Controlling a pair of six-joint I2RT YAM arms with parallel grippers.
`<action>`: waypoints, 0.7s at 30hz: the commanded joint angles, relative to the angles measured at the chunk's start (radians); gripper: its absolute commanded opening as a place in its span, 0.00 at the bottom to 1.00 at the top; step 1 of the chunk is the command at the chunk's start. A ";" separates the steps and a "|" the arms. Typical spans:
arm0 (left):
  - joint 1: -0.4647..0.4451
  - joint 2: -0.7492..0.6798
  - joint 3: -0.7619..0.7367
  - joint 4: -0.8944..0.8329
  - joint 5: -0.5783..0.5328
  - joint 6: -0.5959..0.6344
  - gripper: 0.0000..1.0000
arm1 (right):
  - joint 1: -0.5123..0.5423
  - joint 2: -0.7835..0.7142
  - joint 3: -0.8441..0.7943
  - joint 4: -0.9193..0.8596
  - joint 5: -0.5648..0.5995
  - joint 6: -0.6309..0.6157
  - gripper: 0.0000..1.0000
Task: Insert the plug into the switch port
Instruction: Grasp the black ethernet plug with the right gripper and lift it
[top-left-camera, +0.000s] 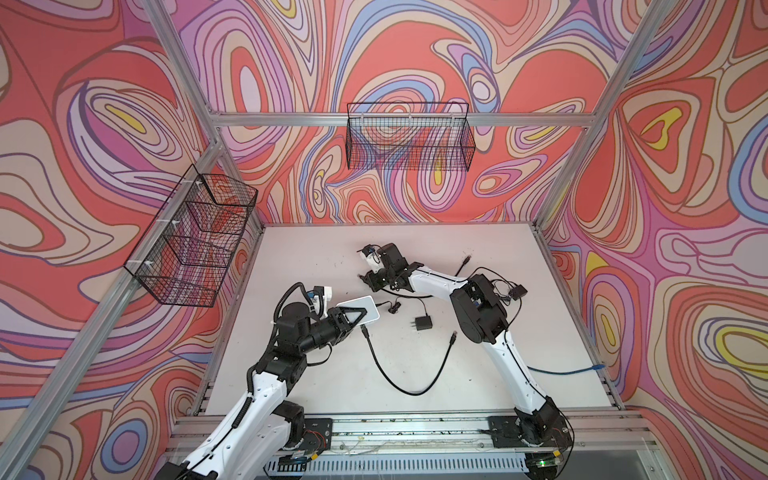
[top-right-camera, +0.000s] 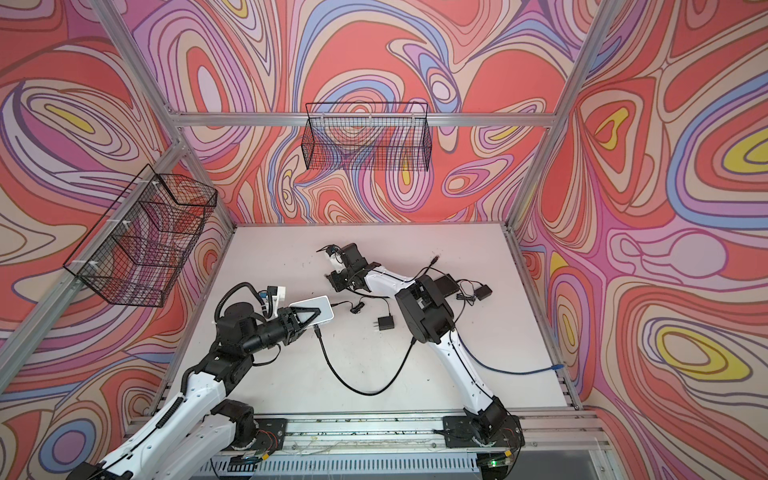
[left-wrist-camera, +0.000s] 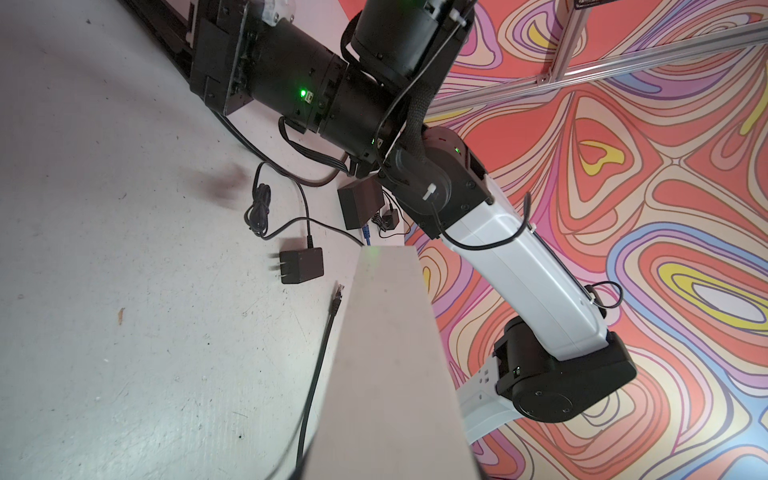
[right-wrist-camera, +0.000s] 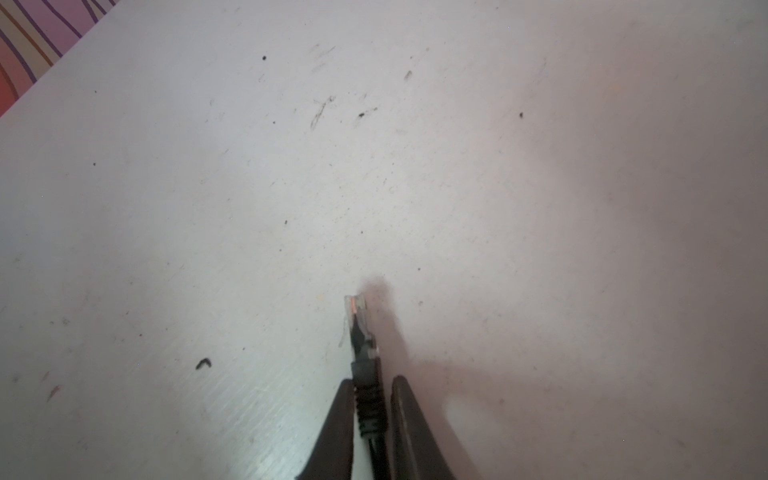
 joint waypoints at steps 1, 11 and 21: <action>0.010 -0.008 0.001 0.045 0.021 -0.010 0.05 | 0.004 0.097 -0.057 -0.132 -0.001 0.012 0.08; 0.009 -0.027 -0.028 0.054 0.019 -0.009 0.05 | -0.010 -0.042 -0.238 0.093 -0.027 0.037 0.00; 0.010 0.029 -0.034 0.151 0.031 -0.015 0.04 | -0.057 -0.481 -0.627 0.399 0.021 0.069 0.00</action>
